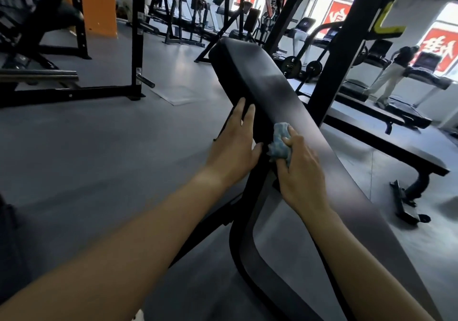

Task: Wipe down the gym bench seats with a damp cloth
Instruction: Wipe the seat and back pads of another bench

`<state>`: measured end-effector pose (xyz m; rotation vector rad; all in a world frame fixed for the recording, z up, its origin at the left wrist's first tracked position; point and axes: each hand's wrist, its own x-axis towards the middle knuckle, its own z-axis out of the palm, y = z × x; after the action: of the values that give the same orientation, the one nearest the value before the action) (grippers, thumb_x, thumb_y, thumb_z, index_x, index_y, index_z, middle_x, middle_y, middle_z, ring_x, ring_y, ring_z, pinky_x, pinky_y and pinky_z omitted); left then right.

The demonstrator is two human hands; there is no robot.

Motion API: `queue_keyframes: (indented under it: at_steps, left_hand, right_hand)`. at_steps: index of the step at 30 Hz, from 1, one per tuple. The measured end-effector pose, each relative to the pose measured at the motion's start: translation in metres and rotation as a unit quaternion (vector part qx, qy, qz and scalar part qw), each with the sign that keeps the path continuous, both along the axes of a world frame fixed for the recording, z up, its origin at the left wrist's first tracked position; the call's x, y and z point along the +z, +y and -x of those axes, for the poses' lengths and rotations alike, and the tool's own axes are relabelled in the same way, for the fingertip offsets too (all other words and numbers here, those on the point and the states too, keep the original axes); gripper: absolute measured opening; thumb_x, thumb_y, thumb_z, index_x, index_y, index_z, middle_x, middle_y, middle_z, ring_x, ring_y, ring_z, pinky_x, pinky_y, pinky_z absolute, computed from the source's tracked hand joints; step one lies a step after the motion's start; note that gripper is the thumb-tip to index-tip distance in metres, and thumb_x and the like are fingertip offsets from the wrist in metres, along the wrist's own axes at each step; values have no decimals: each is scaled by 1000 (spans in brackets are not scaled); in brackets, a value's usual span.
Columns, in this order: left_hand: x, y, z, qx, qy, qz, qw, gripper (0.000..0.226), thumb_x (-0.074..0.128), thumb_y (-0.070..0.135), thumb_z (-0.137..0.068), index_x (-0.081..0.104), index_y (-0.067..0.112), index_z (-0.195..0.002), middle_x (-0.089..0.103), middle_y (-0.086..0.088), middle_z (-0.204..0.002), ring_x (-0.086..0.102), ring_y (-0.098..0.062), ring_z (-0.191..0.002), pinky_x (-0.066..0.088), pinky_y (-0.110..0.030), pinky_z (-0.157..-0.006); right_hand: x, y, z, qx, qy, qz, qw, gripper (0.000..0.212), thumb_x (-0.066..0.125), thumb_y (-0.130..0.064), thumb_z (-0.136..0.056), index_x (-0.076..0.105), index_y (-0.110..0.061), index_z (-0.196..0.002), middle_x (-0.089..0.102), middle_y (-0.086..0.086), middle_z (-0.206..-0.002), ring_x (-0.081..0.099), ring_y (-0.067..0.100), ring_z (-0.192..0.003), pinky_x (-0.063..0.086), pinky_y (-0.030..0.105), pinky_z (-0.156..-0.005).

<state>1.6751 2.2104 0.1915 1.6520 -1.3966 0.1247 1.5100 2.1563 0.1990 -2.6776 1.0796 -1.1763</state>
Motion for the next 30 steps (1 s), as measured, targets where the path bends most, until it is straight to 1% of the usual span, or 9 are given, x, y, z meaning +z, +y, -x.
queue_keyframes:
  at_steps: [3,6,9,12,16,21,26,28,30]
  left_hand:
    - [-3,-1,4,0,4,2,1000,85,66,29,-96,15,18,-162,-5,3,-172,27,-24,-154,49,-53,-107]
    - [-4,-2,6,-12,1,12,1000,84,67,22,-96,16,11,-163,-4,-4,-172,20,-26,-157,46,-49,-112]
    - [-3,-1,7,-16,-2,14,1000,83,66,22,-97,18,7,-163,-1,-10,-173,17,-26,-158,37,-44,-120]
    - [-2,0,7,-16,-3,4,1000,83,64,24,-98,16,9,-164,-4,-7,-173,11,-23,-158,35,-45,-122]
    - [-1,1,9,-2,-25,-3,1000,81,66,26,-98,20,9,-162,0,-10,-172,9,-25,-158,33,-44,-123]
    - [-3,4,16,-6,-138,1,990,74,70,25,-94,34,8,-157,16,-16,-168,19,-36,-155,34,-50,-121]
    - [-7,3,23,-14,-156,17,988,66,70,18,-91,44,6,-151,27,-18,-165,18,-44,-154,37,-56,-118]
    - [-9,3,25,-11,-163,19,986,64,65,19,-94,42,6,-153,25,-18,-166,16,-43,-155,34,-55,-120]
    - [-9,5,26,-7,-161,13,987,64,62,22,-97,39,8,-155,22,-15,-168,12,-39,-157,30,-52,-123]
  right_hand:
    - [12,-3,-8,-8,20,13,1000,45,56,-24,-98,40,-18,-140,61,2,-126,55,30,-108,44,39,-81]
    - [37,-20,-28,9,29,-59,998,37,52,-36,-101,38,-27,-134,64,4,-114,59,34,-102,44,42,-79]
    - [50,-31,-38,37,48,-108,992,52,51,-39,-102,30,-37,-149,56,0,-144,55,27,-125,44,43,-100]
    - [34,-28,-28,59,39,-77,994,56,52,-33,-104,30,-30,-155,34,-6,-163,40,22,-145,37,45,-115]
    - [-1,-5,10,28,28,-12,999,48,59,-20,-96,44,-17,-141,42,1,-158,49,29,-135,44,45,-108]
    - [-16,17,41,-30,60,29,997,44,66,-17,-91,51,-10,-132,45,6,-156,43,24,-134,40,45,-109]
    - [22,-6,14,-9,75,-15,997,44,53,-36,-103,45,-13,-139,58,7,-139,45,20,-117,34,38,-99]
    - [31,-21,4,10,64,-65,996,53,52,-47,-102,41,-19,-145,55,3,-142,50,22,-125,37,41,-105]
    - [25,-30,4,12,70,-79,994,61,50,-53,-100,34,-23,-151,42,2,-157,42,24,-141,34,51,-115]
